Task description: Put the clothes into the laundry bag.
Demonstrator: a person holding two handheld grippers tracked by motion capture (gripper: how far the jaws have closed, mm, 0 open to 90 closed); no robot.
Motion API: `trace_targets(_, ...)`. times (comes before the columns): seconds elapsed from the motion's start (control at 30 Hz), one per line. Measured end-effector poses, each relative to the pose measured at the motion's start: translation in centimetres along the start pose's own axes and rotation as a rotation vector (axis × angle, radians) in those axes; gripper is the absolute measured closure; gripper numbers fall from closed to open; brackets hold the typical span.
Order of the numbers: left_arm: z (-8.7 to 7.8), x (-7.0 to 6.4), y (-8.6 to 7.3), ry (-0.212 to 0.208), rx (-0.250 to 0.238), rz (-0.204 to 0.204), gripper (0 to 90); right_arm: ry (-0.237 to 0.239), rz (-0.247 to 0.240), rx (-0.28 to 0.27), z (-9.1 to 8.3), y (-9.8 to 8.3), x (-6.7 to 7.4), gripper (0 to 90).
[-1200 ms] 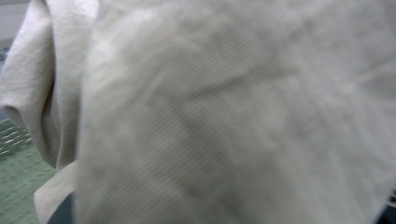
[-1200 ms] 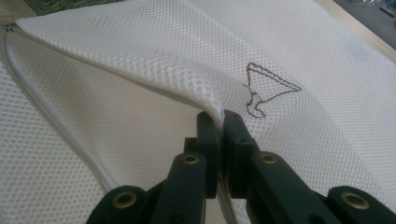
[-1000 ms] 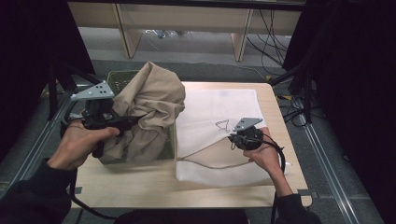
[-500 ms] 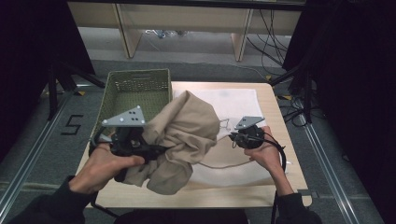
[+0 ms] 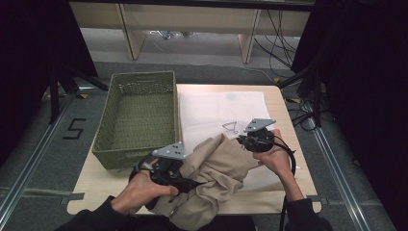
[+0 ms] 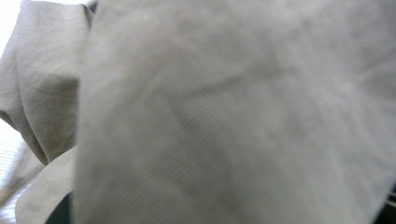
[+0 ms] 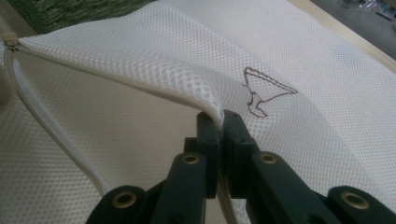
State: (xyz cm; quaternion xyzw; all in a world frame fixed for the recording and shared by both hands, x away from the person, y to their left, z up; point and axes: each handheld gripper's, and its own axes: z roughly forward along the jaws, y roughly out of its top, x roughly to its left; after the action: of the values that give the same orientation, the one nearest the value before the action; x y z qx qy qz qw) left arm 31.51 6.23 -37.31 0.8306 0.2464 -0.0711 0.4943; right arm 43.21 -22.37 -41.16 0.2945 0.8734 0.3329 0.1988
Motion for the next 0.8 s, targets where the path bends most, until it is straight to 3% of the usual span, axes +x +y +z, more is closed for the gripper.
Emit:
trace_targets(0.07,1.2,0.6,-0.4,-0.010,0.027,0.009,69.5,0.001,-0.013,-0.006,0.0,0.0,-0.1,87.3)
trace_targets(0.17,3.0,1.6,-1.0,-0.035,0.044,-0.021,69.2,0.000,0.002,-0.015,-0.2,0.1,-0.1,87.3)
trace_targets(0.2,3.5,1.9,-1.1,-0.037,0.047,-0.010,69.1,0.002,-0.009,-0.024,-0.2,0.1,-0.1,87.3)
trace_targets(0.27,4.2,2.2,-1.0,-0.013,0.055,-0.014,68.9,0.003,0.006,-0.019,-0.4,0.2,0.0,87.3)
trace_targets(0.5,6.8,3.6,-1.0,-0.001,0.074,-0.025,67.8,0.004,-0.012,-0.039,-0.9,0.5,0.0,87.3)
trace_targets(0.57,7.4,4.1,-1.1,0.003,0.062,-0.059,67.5,0.007,-0.013,-0.041,-0.9,0.6,0.2,87.3)
trace_targets(0.63,8.0,4.6,-0.9,0.004,0.063,-0.052,67.2,0.002,-0.019,-0.048,-1.0,0.7,0.3,87.3)
trace_targets(0.73,8.1,5.2,-0.5,0.060,0.057,-0.077,66.8,0.008,-0.016,-0.047,-1.1,0.8,0.4,87.3)
trace_targets(0.8,7.8,5.3,0.0,0.039,0.041,-0.095,67.1,0.006,-0.030,-0.058,-1.3,0.9,0.4,87.4)
